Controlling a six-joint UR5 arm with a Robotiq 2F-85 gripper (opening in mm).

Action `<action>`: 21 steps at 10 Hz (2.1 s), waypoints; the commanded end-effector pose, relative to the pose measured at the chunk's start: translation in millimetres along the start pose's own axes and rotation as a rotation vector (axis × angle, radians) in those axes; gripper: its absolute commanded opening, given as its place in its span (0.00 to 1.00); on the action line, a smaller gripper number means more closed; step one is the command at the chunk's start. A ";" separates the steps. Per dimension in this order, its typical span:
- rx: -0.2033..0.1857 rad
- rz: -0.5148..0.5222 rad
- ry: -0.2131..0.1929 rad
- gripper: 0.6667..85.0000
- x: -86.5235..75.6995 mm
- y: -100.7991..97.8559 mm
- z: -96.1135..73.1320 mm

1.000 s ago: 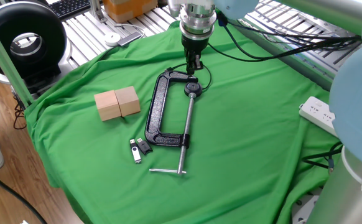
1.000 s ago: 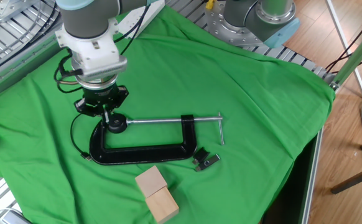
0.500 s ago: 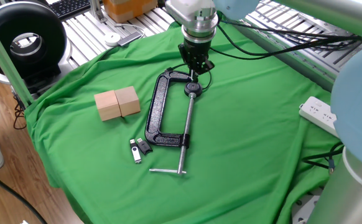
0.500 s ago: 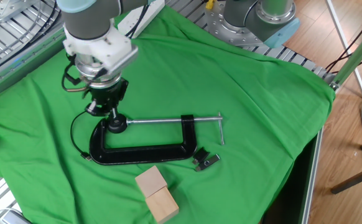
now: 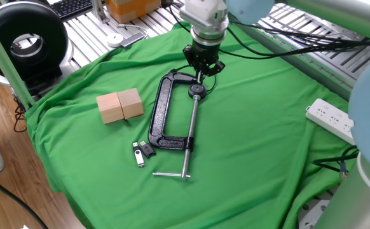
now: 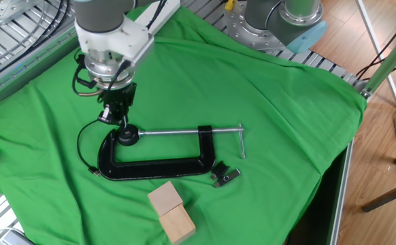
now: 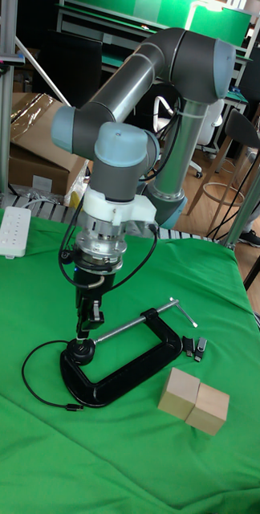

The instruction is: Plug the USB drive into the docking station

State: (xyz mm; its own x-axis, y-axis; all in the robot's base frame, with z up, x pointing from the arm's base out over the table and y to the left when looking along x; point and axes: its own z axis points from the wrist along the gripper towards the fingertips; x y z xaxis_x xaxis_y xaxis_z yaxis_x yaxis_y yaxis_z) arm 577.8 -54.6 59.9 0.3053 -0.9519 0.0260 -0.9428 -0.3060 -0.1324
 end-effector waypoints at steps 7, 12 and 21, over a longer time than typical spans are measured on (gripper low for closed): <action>-0.001 -0.325 -0.158 0.01 -37.9 18.3 9.5; 0.003 -0.426 -0.117 0.01 -22.0 11.3 1.7; -0.030 -0.566 -0.101 0.01 -4.9 2.6 15.8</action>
State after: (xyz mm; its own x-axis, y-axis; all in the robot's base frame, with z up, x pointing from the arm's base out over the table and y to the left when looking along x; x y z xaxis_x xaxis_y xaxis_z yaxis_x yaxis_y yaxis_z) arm 574.2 -53.2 47.3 0.7628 -0.6466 0.0053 -0.6438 -0.7601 -0.0879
